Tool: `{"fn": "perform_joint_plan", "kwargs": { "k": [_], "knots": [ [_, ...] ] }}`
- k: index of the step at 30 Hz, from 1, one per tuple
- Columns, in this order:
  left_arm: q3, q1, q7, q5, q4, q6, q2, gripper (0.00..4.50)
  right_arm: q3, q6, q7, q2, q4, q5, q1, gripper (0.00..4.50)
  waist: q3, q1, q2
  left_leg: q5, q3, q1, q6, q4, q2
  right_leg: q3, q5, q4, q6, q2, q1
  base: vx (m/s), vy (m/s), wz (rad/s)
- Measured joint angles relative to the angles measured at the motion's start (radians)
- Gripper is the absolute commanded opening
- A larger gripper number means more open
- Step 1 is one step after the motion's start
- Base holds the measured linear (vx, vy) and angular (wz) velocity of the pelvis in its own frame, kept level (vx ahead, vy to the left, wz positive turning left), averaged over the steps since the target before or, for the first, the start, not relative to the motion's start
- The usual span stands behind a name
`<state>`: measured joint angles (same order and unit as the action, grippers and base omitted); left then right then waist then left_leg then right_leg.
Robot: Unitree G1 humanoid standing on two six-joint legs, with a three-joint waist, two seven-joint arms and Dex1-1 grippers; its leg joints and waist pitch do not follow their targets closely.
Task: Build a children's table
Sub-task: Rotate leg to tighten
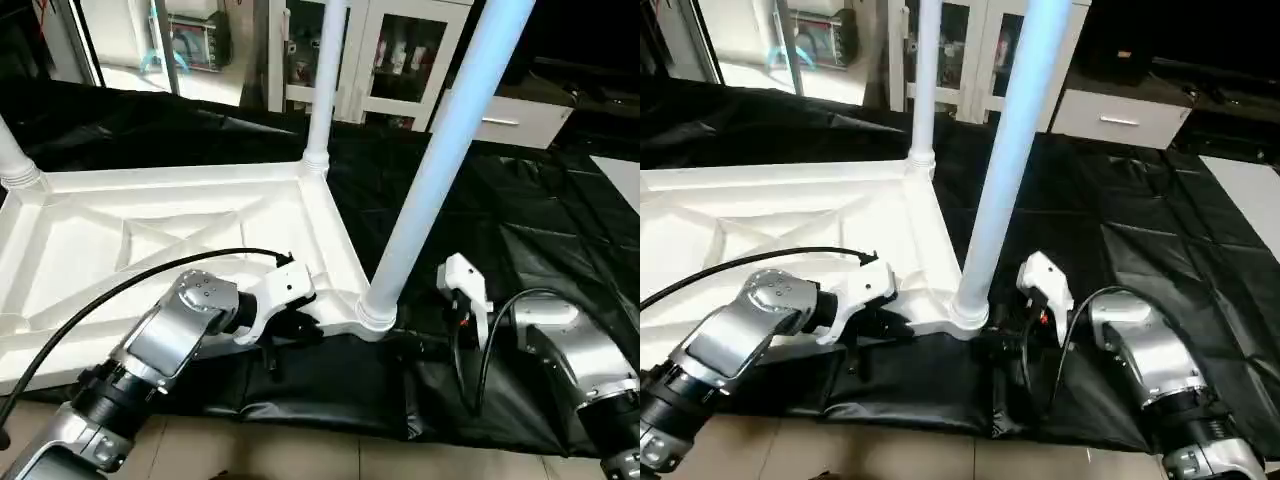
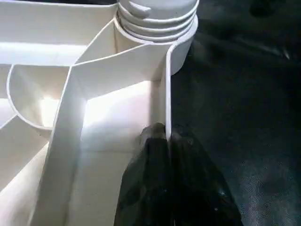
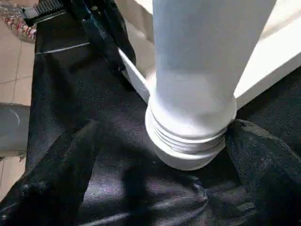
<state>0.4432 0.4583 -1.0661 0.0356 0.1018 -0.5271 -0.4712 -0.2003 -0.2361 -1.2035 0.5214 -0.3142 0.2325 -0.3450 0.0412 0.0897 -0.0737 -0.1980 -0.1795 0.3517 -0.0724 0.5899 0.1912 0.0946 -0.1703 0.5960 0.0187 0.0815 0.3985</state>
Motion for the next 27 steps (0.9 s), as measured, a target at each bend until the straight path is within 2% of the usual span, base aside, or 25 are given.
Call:
{"fn": "perform_joint_plan", "kwargs": {
  "k": [6,7,9,10,15,16,18,20,27],
  "knots": [
    [0.0,-0.009,-0.017,0.0,-0.022,-0.006,-0.006,0.0,0.004,0.006,-0.001,-0.012,0.0,0.0,0.0,4.47,0.0,0.001,0.0,0.0,0.0,0.0,0.0,-0.001,0.0,0.0,0.001,0.0,0.003,0.0,0.001,0.0,0.0,0.0],
    [0.003,-0.012,-0.023,0.0,-0.029,-0.008,-0.01,0.0,0.005,0.011,0.0,-0.022,-0.001,0.0,0.0,4.31,0.0,0.001,0.0,0.0,0.0,0.001,0.0,-0.001,0.0,0.0,0.001,0.0,0.003,0.0,0.001,0.0,0.0,0.0],
    [0.009,-0.016,-0.031,0.0,-0.04,-0.01,-0.01,0.0,0.005,0.027,0.001,-0.037,-0.002,0.0,-0.001,4.31,0.0,0.003,0.0,0.0,0.0,0.001,0.0,-0.001,0.0,0.0,0.001,0.0,0.003,0.0,0.001,0.0,0.0,0.0],
    [0.018,-0.016,-0.034,0.001,-0.044,-0.01,-0.008,0.0,0.001,0.039,0.0,-0.049,-0.002,0.001,-0.004,4.04,0.0,0.005,0.0,0.0,0.0,0.001,0.0,-0.001,0.0,0.0,0.001,0.0,0.003,0.0,0.0,0.0,0.0,0.0],
    [0.026,-0.017,-0.035,0.001,-0.05,-0.017,-0.006,0.0,-0.004,0.082,0.0,-0.059,-0.022,-0.005,-0.006,3.72,0.0,0.007,-0.001,0.0,0.0,0.001,0.0,0.001,0.0,0.0,0.0,0.001,0.002,0.001,-0.001,0.0,0.0,0.0],
    [0.026,-0.017,-0.035,0.002,-0.05,-0.017,-0.006,0.0,-0.004,0.091,0.0,-0.059,-0.025,-0.009,-0.006,3.54,0.0,0.006,-0.001,0.0,0.0,0.001,0.0,0.001,0.0,0.0,0.0,0.001,0.001,0.001,-0.001,0.0,0.0,0.0],
    [0.026,-0.017,-0.039,0.001,-0.05,-0.018,-0.006,0.0,-0.004,0.097,0.0,-0.058,-0.029,-0.012,-0.008,3.47,0.0,0.006,-0.001,0.0,0.0,0.001,0.0,0.001,0.0,0.0,0.0,0.001,0.001,0.001,-0.001,0.0,0.0,0.0],
    [0.026,-0.017,-0.041,0.001,-0.051,-0.019,-0.006,0.0,-0.005,0.107,-0.003,-0.058,-0.038,-0.013,-0.011,3.19,0.0,0.007,-0.001,0.0,0.0,0.001,0.0,0.001,0.0,0.0,0.0,0.001,0.002,0.001,-0.001,0.0,0.0,0.0],
    [0.027,-0.017,-0.042,0.001,-0.053,-0.019,-0.008,0.0,-0.007,0.139,-0.015,-0.055,-0.067,-0.032,-0.03,2.64,0.0,0.007,-0.001,0.0,0.0,0.001,0.0,0.001,0.0,0.0,0.001,0.001,0.002,0.001,-0.001,0.0,0.0,0.0]
  ]
}}
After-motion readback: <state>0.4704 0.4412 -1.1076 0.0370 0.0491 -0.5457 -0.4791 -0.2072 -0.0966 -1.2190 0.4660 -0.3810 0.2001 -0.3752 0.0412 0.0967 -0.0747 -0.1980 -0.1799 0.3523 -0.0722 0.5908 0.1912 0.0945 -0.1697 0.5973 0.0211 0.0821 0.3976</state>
